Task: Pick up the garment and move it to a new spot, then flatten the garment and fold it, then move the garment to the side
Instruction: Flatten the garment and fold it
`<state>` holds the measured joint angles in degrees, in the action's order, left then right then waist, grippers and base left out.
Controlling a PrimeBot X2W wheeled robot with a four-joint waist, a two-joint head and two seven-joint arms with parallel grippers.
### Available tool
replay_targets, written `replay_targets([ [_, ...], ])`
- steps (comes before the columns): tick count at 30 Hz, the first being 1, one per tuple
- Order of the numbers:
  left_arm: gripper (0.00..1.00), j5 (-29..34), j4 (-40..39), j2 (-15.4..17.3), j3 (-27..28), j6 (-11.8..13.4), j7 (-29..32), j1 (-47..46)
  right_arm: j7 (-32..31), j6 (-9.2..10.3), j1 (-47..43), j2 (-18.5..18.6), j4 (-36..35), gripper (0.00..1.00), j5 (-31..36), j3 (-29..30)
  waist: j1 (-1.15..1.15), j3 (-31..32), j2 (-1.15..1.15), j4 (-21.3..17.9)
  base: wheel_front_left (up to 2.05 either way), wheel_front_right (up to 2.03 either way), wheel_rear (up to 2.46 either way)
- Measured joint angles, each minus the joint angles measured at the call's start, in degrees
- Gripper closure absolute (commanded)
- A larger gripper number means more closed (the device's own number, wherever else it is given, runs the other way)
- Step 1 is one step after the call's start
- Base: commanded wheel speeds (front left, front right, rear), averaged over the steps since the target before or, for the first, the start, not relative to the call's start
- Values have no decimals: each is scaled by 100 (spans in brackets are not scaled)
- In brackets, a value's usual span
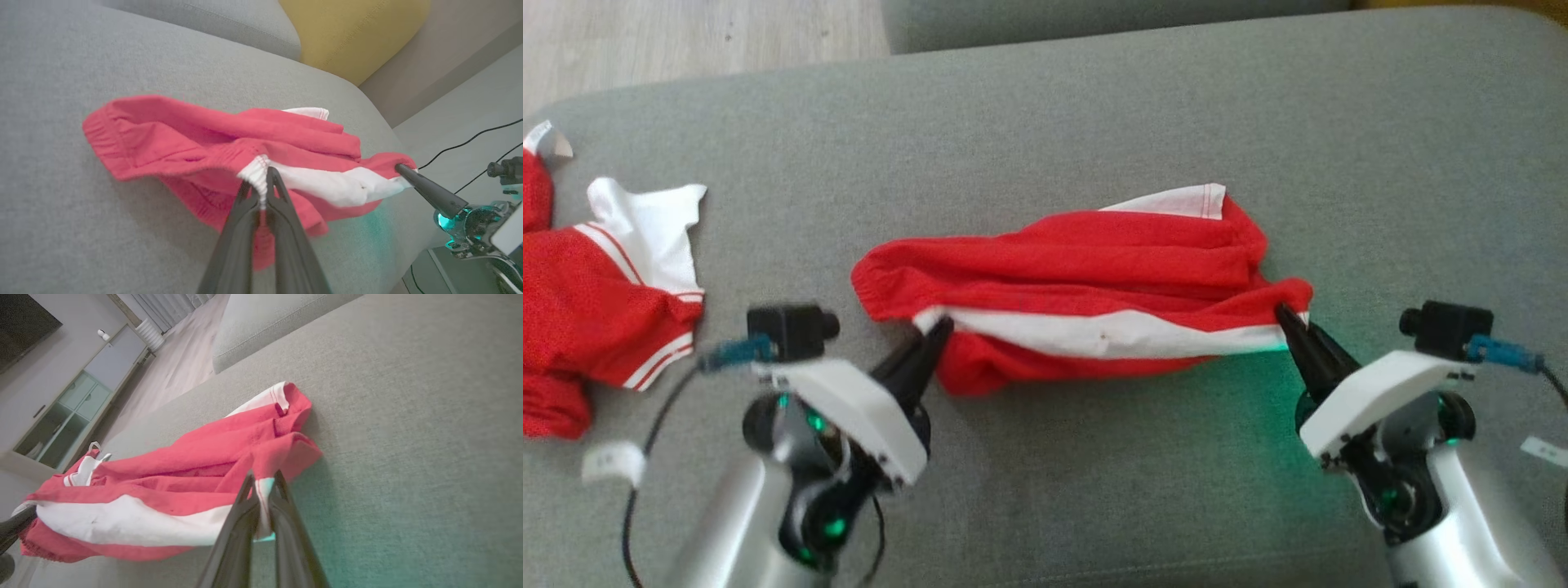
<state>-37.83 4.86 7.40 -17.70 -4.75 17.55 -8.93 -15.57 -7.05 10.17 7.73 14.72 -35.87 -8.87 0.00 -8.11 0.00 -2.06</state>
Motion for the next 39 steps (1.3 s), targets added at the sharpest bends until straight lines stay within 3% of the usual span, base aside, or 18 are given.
replay_targets([
  [6, 100, 92, 524, 345, -167, -175, 419, -1639, -339, 0, 1024, 271, -4, 100, -865, -203, 0, -336, 0, 42, 0, 0, 0],
  [10, 100, 635, 1263, 694, -772, -237, 405, -3250, -387, 0, 2369, 687, 225, 100, -1296, -387, 0, -702, 0, 76, 0, 0, 0],
  [16, 100, -120, 2092, 730, -1337, -240, 116, -5119, -135, 0, 4378, 767, 961, 100, -1873, -631, 1, -1291, 0, 90, 0, 0, 0],
  [20, 100, -512, 2509, 747, -1414, -240, 38, -6060, 26, 0, 5311, 760, 1413, 100, -2127, -694, 2, -1550, 0, 104, 0, 0, 0],
  [27, 100, -1451, 3515, 653, -965, -238, -459, -7910, 923, 0, 7189, 756, 1823, 100, -2405, -812, 1, -1940, 0, 176, 0, 0, 0],
  [30, 100, -1750, 3794, 643, -856, -240, -643, -8371, 1291, 0, 7753, 750, 1989, 100, -2546, -876, 0, -2039, 0, 172, 0, 0, 0],
  [34, 100, -2100, 3887, 657, -1026, -238, -714, -8402, 1202, 0, 7880, 794, 2108, 100, -2771, -1366, 0, -2103, 0, 158, 0, 0, 0],
  [39, 100, -2382, 3521, 950, -1961, -238, -669, -7693, 1080, 0, 7148, 1062, 2078, 100, -3021, -2118, 1, -2105, 0, 97, 0, 0, 0],
])
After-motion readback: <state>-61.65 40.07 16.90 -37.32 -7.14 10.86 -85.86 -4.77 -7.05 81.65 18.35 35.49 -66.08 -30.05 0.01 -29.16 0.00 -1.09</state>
